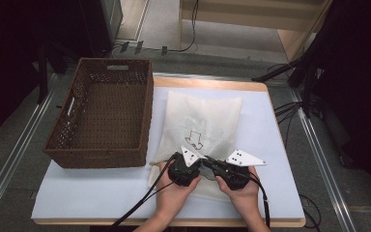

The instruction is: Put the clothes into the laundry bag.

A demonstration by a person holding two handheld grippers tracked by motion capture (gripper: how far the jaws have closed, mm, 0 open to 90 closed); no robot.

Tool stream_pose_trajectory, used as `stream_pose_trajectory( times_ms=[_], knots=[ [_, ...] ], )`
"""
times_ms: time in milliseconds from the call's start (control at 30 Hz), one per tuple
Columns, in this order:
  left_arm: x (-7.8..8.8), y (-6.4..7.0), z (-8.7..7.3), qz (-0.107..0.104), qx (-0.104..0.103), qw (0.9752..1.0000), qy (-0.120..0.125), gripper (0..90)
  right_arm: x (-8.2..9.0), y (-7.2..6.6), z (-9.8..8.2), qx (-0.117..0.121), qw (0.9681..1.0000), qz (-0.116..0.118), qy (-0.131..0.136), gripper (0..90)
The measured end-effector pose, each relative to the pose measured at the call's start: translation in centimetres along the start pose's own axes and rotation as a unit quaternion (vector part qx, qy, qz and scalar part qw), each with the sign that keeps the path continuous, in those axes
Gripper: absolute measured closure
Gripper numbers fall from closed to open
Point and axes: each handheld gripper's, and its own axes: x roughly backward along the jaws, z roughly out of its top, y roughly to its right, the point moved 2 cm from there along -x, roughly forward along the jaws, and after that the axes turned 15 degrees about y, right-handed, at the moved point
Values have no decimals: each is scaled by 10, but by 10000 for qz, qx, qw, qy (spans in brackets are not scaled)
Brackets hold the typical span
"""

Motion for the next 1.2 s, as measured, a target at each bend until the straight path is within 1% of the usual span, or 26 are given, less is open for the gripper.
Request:
stream_pose_trajectory(
  times_ms=[33,67,100,133,167,200,267,333,400,467,533,567,600,700,767,800,833,867,933,967,1033,1067,1100,1133,1200],
  knots=[
    [3,1,0,-117,-11,9999,-18,623,0,1,0,5,10000,9,8,878],
    [6,1,-1,-199,-64,9998,-10,559,1,2,0,2,10000,0,10,878],
    [13,0,-3,-306,-133,9994,31,528,1,2,0,-12,10000,-9,17,878],
    [19,-1,-4,-444,-126,9989,82,503,1,3,0,-35,10000,-16,12,878],
    [25,-3,-6,-537,-138,9984,108,490,2,3,0,-44,10000,-15,18,878],
    [31,-6,-8,-630,-143,9978,162,491,2,3,0,-41,10000,-18,19,878],
    [42,-10,-11,-704,-171,9971,232,497,1,3,0,-46,10000,-31,13,878],
    [53,-16,-15,-710,-149,9971,241,504,1,3,0,-36,10000,-43,10,878],
    [57,-20,-19,-702,-133,9973,150,507,0,3,0,-40,10000,-49,12,878],
    [54,-22,-20,-732,-86,9973,32,528,0,3,0,-48,10000,-50,10,878],
    [48,-22,-21,-707,-41,9974,-126,577,-1,2,-1,-24,10000,-57,-7,878],
    [42,-21,-20,-695,-8,9973,-241,610,-1,2,-1,-25,10000,-52,-10,878],
    [38,-20,-20,-667,11,9973,-305,653,-1,1,-1,-30,10000,-48,-17,878],
    [29,-20,-13,-575,145,9977,-325,772,-1,2,-2,-38,10000,-41,-25,878],
    [20,-19,-7,-521,145,9980,-338,816,-1,3,-3,-42,10000,-48,-55,878],
    [17,-18,-5,-535,142,9978,-377,837,-1,3,-4,-41,10000,-48,-53,878],
    [11,-17,-4,-559,159,9976,-378,846,-2,3,-4,-41,10000,-51,-57,878],
    [7,-16,-3,-522,125,9979,-365,853,-2,2,-4,-58,9999,-69,-71,878],
    [1,-15,-1,-440,144,9984,-323,859,-2,3,-4,-47,9999,-99,-78,878],
    [-1,-14,0,-391,122,9987,-290,861,-2,3,-4,-60,9999,-113,-88,878],
    [-7,-13,2,-234,-55,9993,-281,864,-2,3,-4,-81,9998,-136,-106,879],
    [-8,-11,4,-106,-218,9994,-251,866,-2,4,-5,-92,9998,-140,-123,879],
    [-10,-10,5,35,-381,9991,-190,868,-2,4,-5,-108,9998,-136,-137,879],
    [-11,-9,5,111,-490,9986,-175,869,-2,4,-6,-132,9997,-150,-165,879],
    [-15,-10,6,279,-614,9976,-138,870,-3,4,-7,-146,9995,-175,-208,879]
  ],
)
